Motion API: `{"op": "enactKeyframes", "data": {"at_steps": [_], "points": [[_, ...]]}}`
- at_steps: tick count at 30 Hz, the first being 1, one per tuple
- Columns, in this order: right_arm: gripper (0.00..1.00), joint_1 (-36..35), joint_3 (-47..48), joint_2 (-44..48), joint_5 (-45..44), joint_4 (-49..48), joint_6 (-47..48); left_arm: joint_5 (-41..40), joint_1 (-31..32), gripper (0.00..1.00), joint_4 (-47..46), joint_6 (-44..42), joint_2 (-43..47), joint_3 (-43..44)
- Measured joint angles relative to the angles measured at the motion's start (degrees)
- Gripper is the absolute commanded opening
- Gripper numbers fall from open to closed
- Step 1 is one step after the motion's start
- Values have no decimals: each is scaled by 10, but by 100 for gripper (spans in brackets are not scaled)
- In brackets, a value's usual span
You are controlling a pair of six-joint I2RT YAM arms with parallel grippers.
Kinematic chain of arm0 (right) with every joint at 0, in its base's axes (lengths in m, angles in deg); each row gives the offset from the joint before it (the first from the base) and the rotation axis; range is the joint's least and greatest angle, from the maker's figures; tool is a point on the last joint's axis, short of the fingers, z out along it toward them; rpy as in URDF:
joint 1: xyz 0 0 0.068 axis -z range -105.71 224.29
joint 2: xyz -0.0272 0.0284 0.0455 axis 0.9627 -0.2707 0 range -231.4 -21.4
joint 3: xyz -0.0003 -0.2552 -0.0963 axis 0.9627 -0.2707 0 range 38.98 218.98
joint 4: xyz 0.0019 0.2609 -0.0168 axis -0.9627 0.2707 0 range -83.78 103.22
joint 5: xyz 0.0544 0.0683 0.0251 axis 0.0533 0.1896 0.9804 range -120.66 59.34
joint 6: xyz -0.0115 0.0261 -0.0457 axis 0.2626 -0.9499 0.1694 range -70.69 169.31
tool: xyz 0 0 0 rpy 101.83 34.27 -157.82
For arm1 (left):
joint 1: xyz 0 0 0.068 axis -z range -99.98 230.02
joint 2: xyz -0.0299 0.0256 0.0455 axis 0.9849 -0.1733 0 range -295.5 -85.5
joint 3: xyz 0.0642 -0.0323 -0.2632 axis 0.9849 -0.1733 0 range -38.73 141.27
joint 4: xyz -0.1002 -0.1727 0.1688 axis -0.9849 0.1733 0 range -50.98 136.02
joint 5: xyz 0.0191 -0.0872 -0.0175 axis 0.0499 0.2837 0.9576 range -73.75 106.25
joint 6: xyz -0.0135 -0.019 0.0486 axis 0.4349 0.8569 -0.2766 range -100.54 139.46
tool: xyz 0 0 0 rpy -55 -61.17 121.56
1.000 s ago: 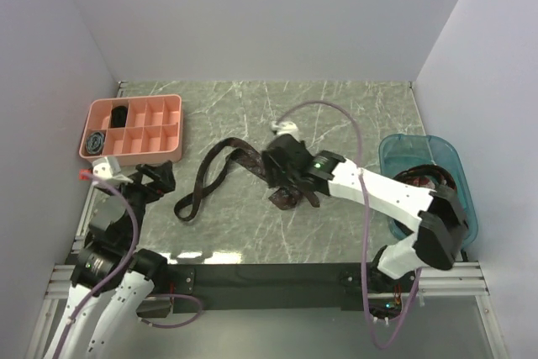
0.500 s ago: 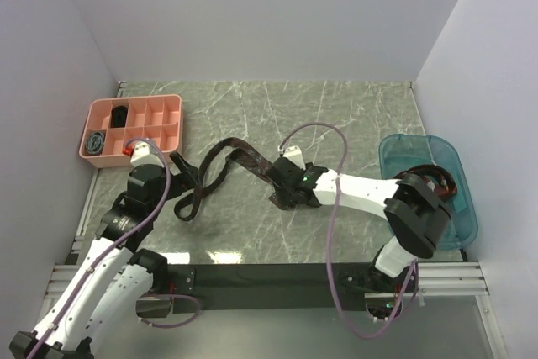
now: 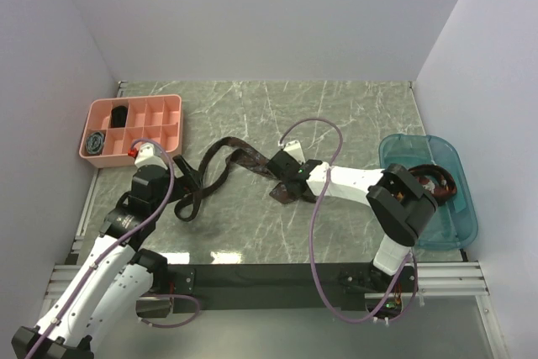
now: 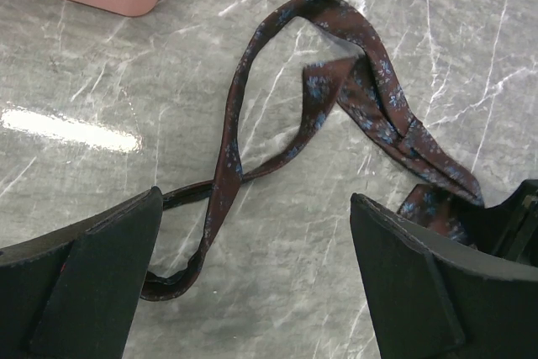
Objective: Roll the ties
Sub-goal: Flatten the tie
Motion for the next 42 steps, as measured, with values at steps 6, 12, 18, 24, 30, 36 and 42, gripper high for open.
{"op": "enactKeyframes", "data": {"at_steps": [6, 12, 18, 24, 30, 36, 42], "points": [[0, 33, 45, 0, -52, 23, 65, 0, 0, 99, 0, -2, 13, 0], [0, 53, 110, 0, -207, -13, 235, 0, 0, 99, 0, -4, 19, 0], [8, 78, 111, -33, -310, -115, 418, 0, 0, 99, -1, -4, 24, 0], [27, 54, 119, -94, -289, -64, 414, 2, 0, 100, -5, -4, 28, 0], [55, -35, 123, -94, -226, -9, 369, 7, 0, 100, -11, -4, 27, 0], [54, -28, 123, -46, -134, 45, 275, 9, 0, 99, -12, -2, 14, 0], [54, 41, 88, 83, -25, 43, 141, -4, 0, 99, -4, 24, -6, 0]]}}
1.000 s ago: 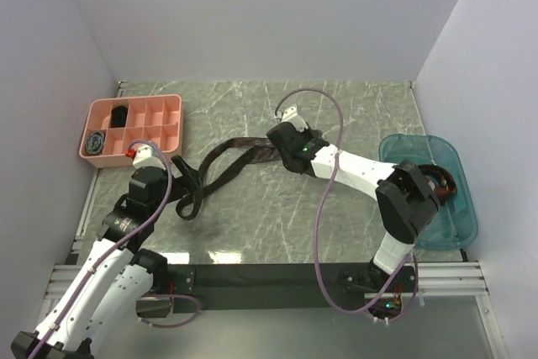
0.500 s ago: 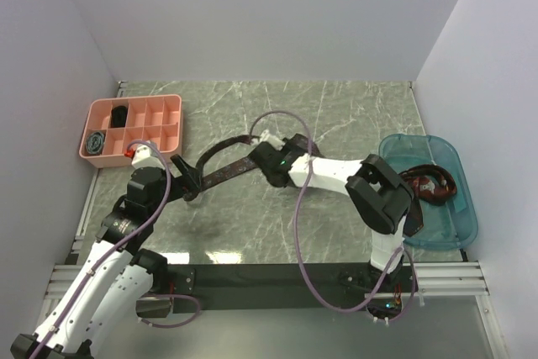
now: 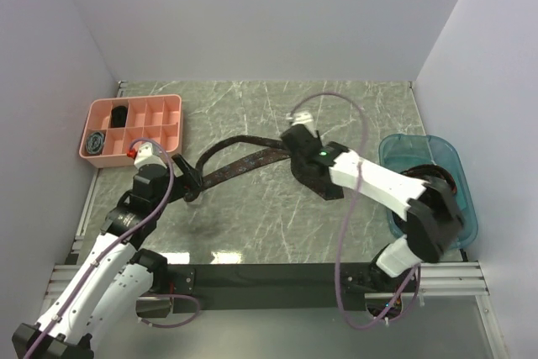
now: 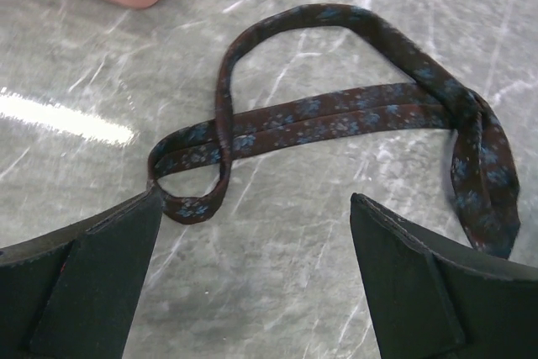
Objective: Roll the ties
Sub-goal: Flatten the tie
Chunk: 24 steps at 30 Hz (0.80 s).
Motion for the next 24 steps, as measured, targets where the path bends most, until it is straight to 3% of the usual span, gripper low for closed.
{"op": "enactKeyframes", "data": {"at_steps": [2, 4, 7, 16, 24], "points": [[50, 31, -41, 51, 48, -18, -49, -9, 0, 99, 5, 13, -6, 0], [38, 57, -84, 90, 93, -38, -92, -21, 0, 99, 9, 32, -11, -2], [33, 101, -147, 119, 162, -73, -161, -32, 0, 100, 8, 54, -12, -11], [31, 157, -214, 81, 288, -166, -270, -37, 0, 99, -3, 82, -66, -24], [33, 257, -183, -31, 309, -194, -305, -38, 0, 99, -23, 93, -90, -44]]}}
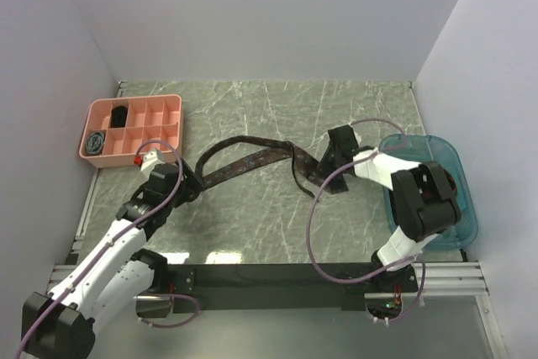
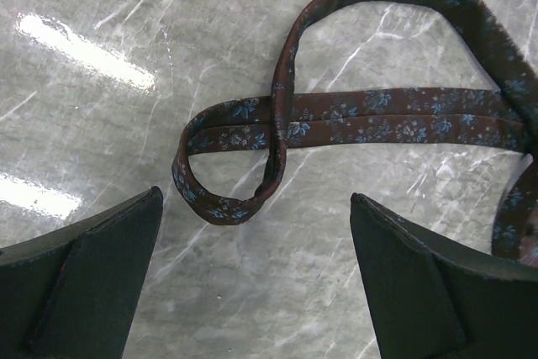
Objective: Roll the ties
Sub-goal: Flatten the tie
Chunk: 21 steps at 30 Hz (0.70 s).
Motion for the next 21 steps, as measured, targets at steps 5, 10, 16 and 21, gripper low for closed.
{"op": "enactKeyframes", "data": {"at_steps": [5, 10, 16, 21], "points": [[34, 45, 94, -79, 2, 5, 5, 1, 0, 100, -10, 2, -23, -2], [34, 80, 147, -114, 4, 17, 16, 1, 0, 100, -17, 12, -43, -2], [35, 82, 151, -121, 11, 22, 28, -9, 0, 93, -33, 37, -66, -4], [35, 82, 151, -122, 20, 22, 35, -18, 0, 89, -55, 56, -96, -4]]}}
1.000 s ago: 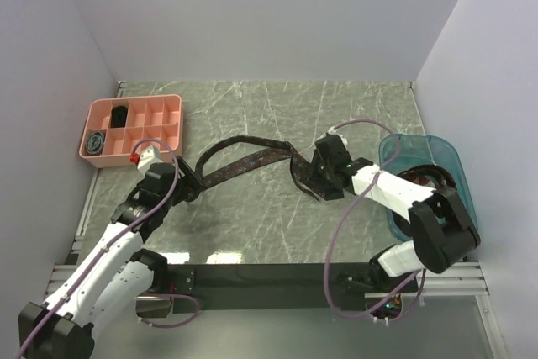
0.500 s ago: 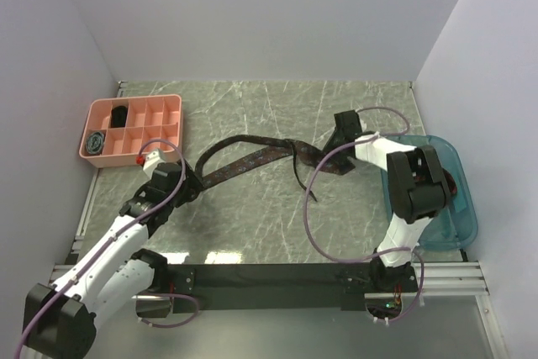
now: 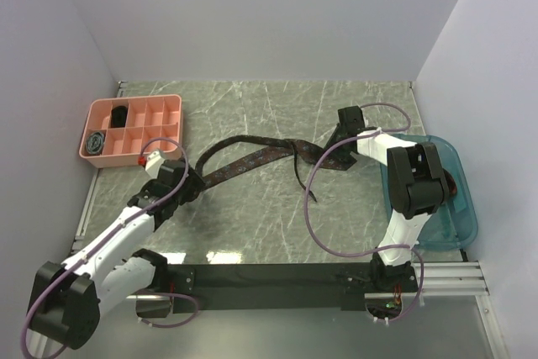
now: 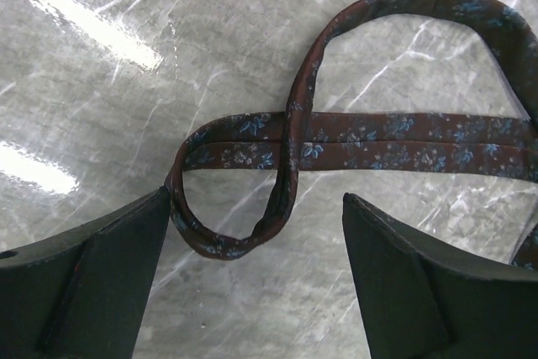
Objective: Roll the ties
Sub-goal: Flatten the tie
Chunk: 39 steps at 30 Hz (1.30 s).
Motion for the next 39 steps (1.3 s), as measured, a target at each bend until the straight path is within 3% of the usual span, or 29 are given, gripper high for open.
{"op": "enactKeyframes", "data": {"at_steps": [5, 11, 14, 15, 19, 22, 29, 39], "points": [[35, 0, 0, 0, 4, -1, 8, 0, 0, 88, -11, 5, -28, 0], [35, 0, 0, 0, 8, -1, 15, -1, 0, 75, -21, 10, -27, -16], [36, -1, 0, 0, 8, -1, 20, -2, 0, 56, -22, 16, -27, -25], [36, -3, 0, 0, 9, -1, 22, -2, 0, 44, -22, 15, -28, -26], [38, -8, 0, 8, 7, 5, 40, -8, 0, 13, -14, 5, -29, -20], [40, -23, 0, 28, 1, 16, 61, -16, -1, 1, 18, -16, -27, 14], [43, -93, 0, 117, -18, 45, 143, 28, -61, 1, 67, -83, 17, 118], [51, -184, -46, 161, 19, 89, 237, 172, -140, 1, 138, -165, 28, 140]]}}
